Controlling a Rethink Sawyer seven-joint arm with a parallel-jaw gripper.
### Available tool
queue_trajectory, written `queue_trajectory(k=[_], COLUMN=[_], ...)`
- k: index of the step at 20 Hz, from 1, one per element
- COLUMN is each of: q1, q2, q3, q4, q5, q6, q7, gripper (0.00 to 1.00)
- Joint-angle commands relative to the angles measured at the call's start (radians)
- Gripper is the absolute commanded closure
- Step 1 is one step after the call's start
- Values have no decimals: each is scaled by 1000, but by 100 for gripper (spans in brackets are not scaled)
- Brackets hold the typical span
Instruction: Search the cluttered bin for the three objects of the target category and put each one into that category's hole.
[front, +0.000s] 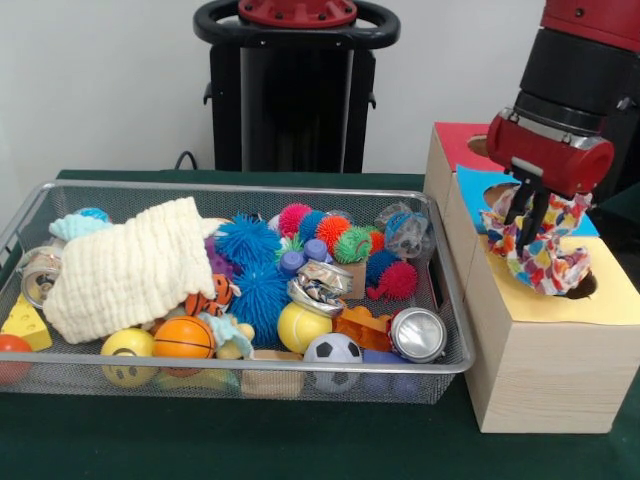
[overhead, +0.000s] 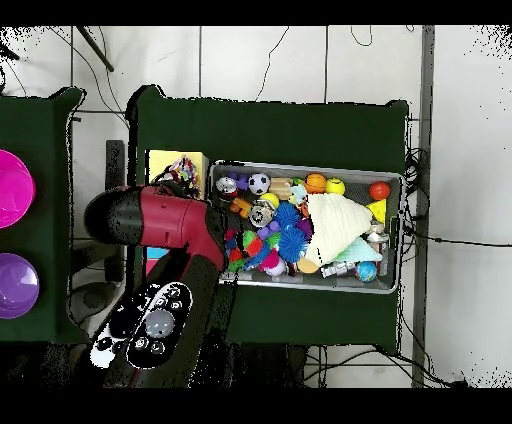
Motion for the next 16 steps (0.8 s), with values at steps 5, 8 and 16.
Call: queue_trajectory(k=[5,8,16], q1=[0,19,48], q2=[4,10,-14], q3=[116,107,86], q4=[119,106,104], q5=[-21,-10,-1], q6=[-43,-27,29], q7=[88,110,129], gripper=[100,100,100])
